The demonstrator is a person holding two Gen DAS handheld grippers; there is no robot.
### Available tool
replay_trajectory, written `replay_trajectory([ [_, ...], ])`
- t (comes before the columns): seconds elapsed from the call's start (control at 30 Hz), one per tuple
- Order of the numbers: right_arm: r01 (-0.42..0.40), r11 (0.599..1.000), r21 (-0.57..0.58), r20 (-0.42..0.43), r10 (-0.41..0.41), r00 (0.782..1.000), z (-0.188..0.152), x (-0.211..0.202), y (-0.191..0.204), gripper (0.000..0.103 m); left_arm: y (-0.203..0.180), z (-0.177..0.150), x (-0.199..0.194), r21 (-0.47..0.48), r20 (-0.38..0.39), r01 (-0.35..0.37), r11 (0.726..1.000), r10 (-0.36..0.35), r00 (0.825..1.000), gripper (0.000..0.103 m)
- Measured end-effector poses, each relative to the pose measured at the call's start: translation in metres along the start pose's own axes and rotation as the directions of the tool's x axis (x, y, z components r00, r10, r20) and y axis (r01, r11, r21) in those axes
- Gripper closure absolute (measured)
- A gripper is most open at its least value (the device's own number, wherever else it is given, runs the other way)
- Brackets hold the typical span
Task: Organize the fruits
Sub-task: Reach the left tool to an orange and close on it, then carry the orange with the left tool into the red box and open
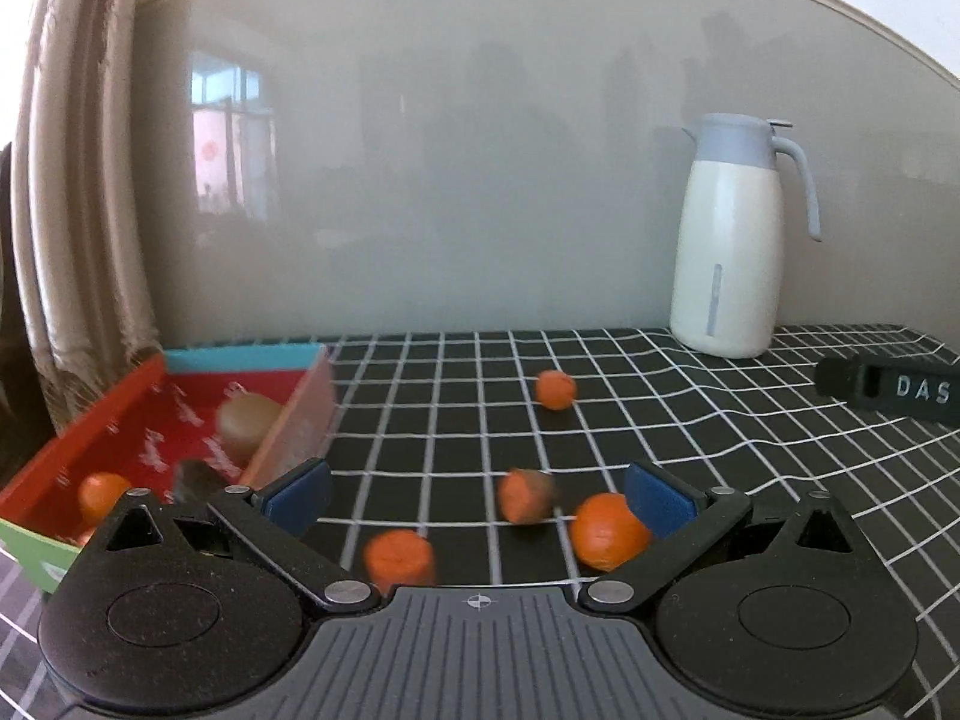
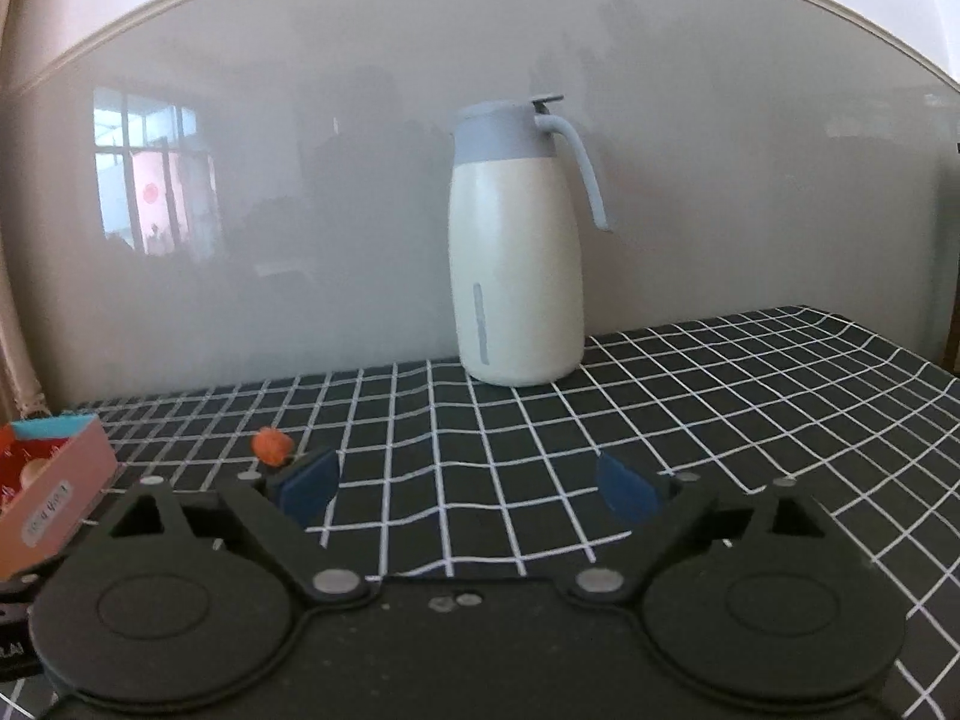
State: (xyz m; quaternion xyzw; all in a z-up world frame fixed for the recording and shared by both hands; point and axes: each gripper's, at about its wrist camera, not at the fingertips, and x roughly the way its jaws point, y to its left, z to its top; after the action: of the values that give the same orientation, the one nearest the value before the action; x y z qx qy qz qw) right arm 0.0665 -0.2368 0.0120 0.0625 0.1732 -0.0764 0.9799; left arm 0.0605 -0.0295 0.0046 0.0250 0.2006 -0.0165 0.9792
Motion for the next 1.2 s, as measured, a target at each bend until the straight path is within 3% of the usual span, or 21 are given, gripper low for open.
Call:
replay_trajectory([
  [0.23,0.023,0.997,-0.078,-0.017,-0.024,1.0,-0.006,0.001,-0.002,0.011,-0.02,-0.005,0.012,-0.002,-0.021,0.019,1.0,-0.019,1.0,0.0],
  [0.47,0.039,0.996,-0.075,-0.03,-0.041,0.999,-0.007,0.001,-0.014,0.009,-0.04,-0.011,0.026,0.021,-0.066,0.043,0.999,-0.042,0.997,0.0],
  [0.7,0.112,0.982,-0.149,-0.115,-0.13,0.985,-0.02,0.024,-0.019,0.009,-0.05,-0.017,0.042,0.019,-0.115,0.052,0.998,-0.049,0.992,0.0],
  [0.73,0.114,0.982,-0.153,-0.119,-0.133,0.984,-0.021,0.025,-0.019,0.009,-0.052,-0.018,0.045,0.019,-0.123,0.052,0.998,-0.049,0.991,0.005],
  [0.77,0.113,0.982,-0.152,-0.12,-0.131,0.984,-0.021,0.025,-0.02,0.009,-0.054,-0.018,0.049,0.022,-0.138,0.055,0.998,-0.051,0.989,0.018],
  [0.87,0.107,0.983,-0.15,-0.111,-0.125,0.986,-0.02,0.025,-0.021,0.009,-0.058,-0.021,0.059,0.027,-0.181,0.072,0.997,-0.066,0.981,0.035],
  [1.03,0.103,0.983,-0.151,-0.118,-0.121,0.986,-0.02,0.027,-0.023,0.009,-0.061,-0.02,0.068,0.026,-0.209,0.082,0.996,-0.074,0.975,0.043],
  [1.1,0.103,0.983,-0.154,-0.12,-0.122,0.985,-0.02,0.027,-0.023,0.009,-0.063,-0.02,0.067,0.035,-0.207,0.095,0.995,-0.086,0.975,0.052],
  [1.13,0.104,0.983,-0.153,-0.121,-0.123,0.985,-0.02,0.027,-0.024,0.009,-0.064,-0.02,0.066,0.041,-0.202,0.091,0.995,-0.081,0.976,0.063],
  [1.2,0.104,0.983,-0.151,-0.121,-0.123,0.985,-0.02,0.027,-0.024,0.009,-0.065,-0.019,0.066,0.045,-0.199,0.096,0.994,-0.085,0.976,0.063],
])
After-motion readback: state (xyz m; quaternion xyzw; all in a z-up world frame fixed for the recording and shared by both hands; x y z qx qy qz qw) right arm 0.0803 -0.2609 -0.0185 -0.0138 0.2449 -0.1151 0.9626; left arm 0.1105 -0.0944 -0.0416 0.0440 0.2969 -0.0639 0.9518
